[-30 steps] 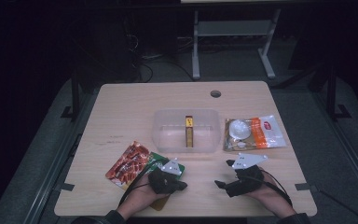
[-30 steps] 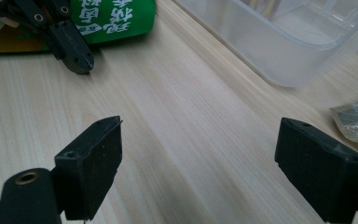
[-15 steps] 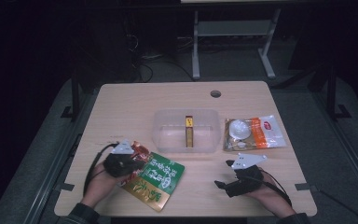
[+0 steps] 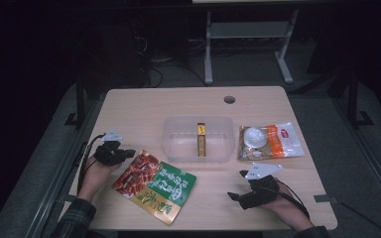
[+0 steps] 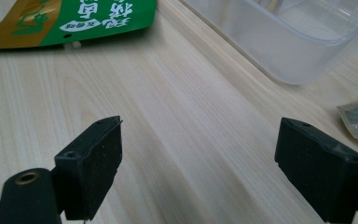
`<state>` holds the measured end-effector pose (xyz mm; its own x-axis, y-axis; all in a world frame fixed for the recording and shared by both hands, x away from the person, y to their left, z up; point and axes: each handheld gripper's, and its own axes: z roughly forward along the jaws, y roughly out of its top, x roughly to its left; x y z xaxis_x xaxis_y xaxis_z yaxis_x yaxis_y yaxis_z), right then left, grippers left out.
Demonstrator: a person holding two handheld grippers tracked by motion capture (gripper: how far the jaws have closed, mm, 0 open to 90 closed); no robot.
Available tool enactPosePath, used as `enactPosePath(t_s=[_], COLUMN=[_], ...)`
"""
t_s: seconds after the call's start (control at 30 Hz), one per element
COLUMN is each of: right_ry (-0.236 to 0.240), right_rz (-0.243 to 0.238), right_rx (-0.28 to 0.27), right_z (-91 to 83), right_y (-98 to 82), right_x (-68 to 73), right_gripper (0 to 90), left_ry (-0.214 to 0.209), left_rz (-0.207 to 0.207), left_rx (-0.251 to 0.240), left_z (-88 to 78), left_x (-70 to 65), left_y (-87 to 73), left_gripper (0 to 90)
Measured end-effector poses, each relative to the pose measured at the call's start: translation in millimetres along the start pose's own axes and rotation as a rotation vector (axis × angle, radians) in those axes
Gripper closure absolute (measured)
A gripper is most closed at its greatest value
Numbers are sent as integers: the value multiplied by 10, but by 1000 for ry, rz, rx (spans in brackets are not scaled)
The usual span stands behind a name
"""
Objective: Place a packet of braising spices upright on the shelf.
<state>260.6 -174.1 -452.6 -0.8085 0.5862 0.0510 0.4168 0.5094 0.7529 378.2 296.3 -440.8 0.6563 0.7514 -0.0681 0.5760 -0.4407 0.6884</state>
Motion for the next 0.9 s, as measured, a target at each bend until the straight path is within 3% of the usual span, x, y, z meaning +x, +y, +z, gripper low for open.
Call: enactPosePath(t_s=[0.1, 0.3, 0.4, 0.5, 0.6, 0.73, 0.9], right_ry=[0, 1, 0, 0, 1, 0, -3], right_rz=[-6, -5, -9, -1, -7, 0, 3], right_rx=[-2, 0, -3, -3, -4, -1, 1], right_z=[5, -4, -10, -16, -13, -19, -22], right_y=[-3, -12, -18, -18, -17, -16, -20], right_x=[-10, -13, -21, -23, -26, -17, -25], right_gripper=[143, 143, 143, 143, 143, 143, 143], left_ry=[3, -15, -22, -22, -24, -35, -73], left_rz=[-4, 26, 47, 61, 56, 86, 115], left_rx=[-11, 7, 62, 98, 102, 139, 172], left_z=[103, 357, 446, 475, 479, 441, 375], left_x=[17, 37, 29, 6, -12, -15, -67], left_y=[109, 268, 278, 269, 268, 262, 219], left_gripper=[898, 898, 898, 899, 899, 900, 900])
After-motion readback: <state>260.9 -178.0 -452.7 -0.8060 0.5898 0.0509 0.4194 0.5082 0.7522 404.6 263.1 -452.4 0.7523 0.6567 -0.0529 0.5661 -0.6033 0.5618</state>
